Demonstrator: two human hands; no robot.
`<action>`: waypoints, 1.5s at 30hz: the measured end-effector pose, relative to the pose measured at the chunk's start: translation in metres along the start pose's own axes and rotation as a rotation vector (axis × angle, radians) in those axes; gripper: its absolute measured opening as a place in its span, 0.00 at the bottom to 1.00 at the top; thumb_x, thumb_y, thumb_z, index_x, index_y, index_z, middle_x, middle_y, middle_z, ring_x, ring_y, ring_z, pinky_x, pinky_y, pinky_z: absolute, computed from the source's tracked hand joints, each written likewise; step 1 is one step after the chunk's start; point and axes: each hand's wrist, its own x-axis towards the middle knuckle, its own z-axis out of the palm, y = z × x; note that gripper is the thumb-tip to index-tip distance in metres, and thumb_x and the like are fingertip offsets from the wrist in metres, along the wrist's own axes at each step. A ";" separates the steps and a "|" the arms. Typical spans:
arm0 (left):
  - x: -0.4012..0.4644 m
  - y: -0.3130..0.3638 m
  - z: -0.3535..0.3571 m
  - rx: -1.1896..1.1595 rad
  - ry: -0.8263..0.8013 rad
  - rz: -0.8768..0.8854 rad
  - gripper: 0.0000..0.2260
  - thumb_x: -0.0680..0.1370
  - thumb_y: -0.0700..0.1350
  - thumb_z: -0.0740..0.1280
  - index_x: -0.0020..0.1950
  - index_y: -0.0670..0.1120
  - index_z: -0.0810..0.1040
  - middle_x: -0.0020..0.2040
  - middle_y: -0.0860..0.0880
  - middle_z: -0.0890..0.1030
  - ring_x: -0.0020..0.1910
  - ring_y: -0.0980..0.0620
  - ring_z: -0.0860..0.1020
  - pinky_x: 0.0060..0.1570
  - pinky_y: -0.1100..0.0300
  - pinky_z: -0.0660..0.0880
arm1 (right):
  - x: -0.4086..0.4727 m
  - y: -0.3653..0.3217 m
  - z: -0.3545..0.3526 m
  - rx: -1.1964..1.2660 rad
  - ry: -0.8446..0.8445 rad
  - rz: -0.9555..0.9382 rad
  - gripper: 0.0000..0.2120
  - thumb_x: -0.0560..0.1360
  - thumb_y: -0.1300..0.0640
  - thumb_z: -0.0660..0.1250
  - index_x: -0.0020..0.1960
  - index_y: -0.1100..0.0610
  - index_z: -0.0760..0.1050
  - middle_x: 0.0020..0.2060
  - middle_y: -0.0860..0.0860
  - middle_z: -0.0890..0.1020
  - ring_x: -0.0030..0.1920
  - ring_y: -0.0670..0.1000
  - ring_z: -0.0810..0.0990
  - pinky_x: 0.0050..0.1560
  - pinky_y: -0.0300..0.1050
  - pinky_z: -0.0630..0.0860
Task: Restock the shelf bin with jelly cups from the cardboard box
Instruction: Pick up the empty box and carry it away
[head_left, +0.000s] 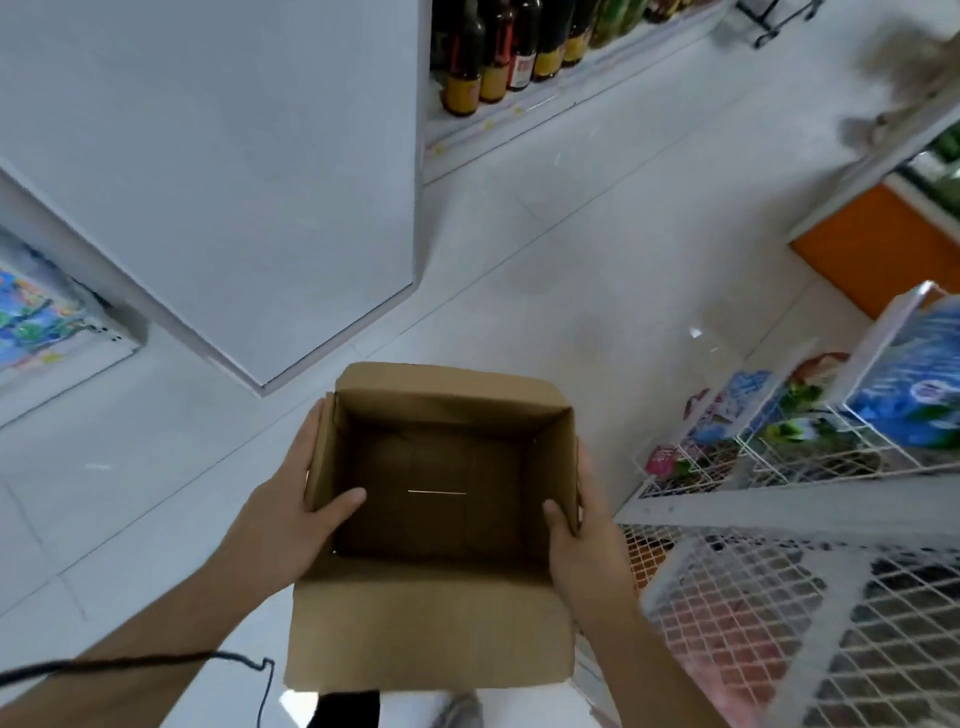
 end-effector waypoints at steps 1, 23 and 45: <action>0.017 0.008 -0.003 0.009 -0.018 0.012 0.44 0.78 0.58 0.70 0.81 0.70 0.40 0.78 0.49 0.70 0.68 0.39 0.77 0.67 0.44 0.74 | 0.013 -0.007 -0.002 0.003 0.017 0.009 0.36 0.86 0.52 0.61 0.78 0.22 0.44 0.79 0.40 0.66 0.77 0.52 0.69 0.75 0.60 0.69; 0.324 0.228 0.019 0.121 -0.145 0.056 0.43 0.80 0.60 0.67 0.81 0.68 0.36 0.81 0.53 0.66 0.71 0.43 0.76 0.66 0.46 0.76 | 0.321 -0.094 -0.140 0.022 0.077 0.117 0.36 0.86 0.50 0.59 0.76 0.20 0.41 0.78 0.42 0.68 0.74 0.55 0.73 0.69 0.64 0.74; 0.592 0.388 0.064 -0.040 0.014 -0.171 0.46 0.81 0.55 0.69 0.81 0.65 0.34 0.81 0.49 0.65 0.71 0.42 0.76 0.67 0.42 0.75 | 0.722 -0.190 -0.249 -0.256 -0.229 -0.091 0.34 0.87 0.52 0.58 0.78 0.23 0.43 0.77 0.43 0.70 0.75 0.58 0.72 0.72 0.68 0.72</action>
